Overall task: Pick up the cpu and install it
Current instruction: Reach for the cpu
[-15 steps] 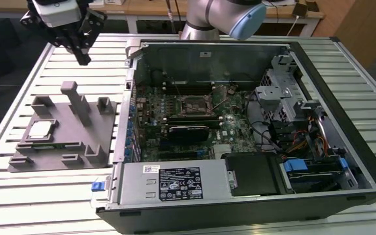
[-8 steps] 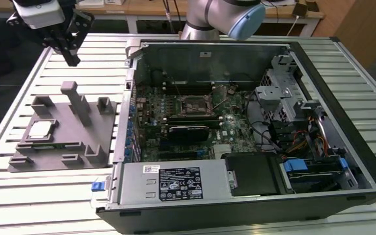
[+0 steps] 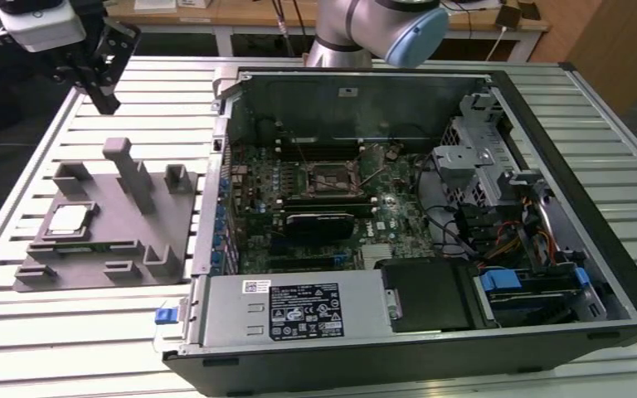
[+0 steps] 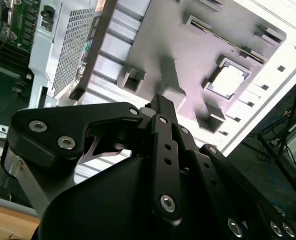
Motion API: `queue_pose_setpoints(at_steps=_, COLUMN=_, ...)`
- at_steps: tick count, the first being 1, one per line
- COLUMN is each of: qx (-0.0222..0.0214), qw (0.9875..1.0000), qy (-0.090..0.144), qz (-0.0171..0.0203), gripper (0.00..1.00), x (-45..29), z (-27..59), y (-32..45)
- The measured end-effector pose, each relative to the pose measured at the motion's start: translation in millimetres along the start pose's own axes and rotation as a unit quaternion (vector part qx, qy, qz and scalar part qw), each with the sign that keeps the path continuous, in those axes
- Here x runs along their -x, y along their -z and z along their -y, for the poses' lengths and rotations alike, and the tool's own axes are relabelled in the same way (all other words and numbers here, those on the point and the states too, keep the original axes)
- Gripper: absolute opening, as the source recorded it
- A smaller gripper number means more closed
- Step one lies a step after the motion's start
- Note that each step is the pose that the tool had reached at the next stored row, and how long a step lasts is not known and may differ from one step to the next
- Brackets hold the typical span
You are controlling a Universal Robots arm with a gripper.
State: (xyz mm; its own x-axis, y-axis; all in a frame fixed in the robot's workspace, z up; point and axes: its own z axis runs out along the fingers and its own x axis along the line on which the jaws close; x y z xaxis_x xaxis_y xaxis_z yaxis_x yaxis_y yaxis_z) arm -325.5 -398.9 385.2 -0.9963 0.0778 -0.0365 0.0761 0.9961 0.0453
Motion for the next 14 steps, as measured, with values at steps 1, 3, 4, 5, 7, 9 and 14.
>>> queue_pose_setpoints(at_steps=1, qx=0.0000, qw=1.0000, qy=0.000, qz=0.0000, gripper=0.11, x=-2.4, z=0.2, y=-0.4)
queue_pose_setpoints(at_steps=3, qx=0.0000, qw=1.0000, qy=0.000, qz=0.0000, gripper=0.11, x=-7.0, z=0.6, y=-1.2)
queue_pose_setpoints(at_steps=4, qx=0.0000, qw=1.0000, qy=0.000, qz=0.0000, gripper=0.11, x=-9.4, z=0.8, y=-1.6)
queue_pose_setpoints(at_steps=5, qx=0.0000, qw=1.0000, qy=0.000, qz=0.0000, gripper=0.11, x=-11.8, z=1.0, y=-2.1)
queue_pose_setpoints(at_steps=7, qx=0.0000, qw=1.0000, qy=0.000, qz=0.0000, gripper=0.11, x=-16.4, z=1.4, y=-3.5)
queue_pose_setpoints(at_steps=9, qx=0.0000, qw=1.0000, qy=0.000, qz=0.0000, gripper=0.11, x=-20.6, z=1.8, y=-4.9)
queue_pose_setpoints(at_steps=14, qx=0.0000, qw=1.0000, qy=0.000, qz=0.0000, gripper=0.11, x=-29.2, z=2.7, y=-9.1)
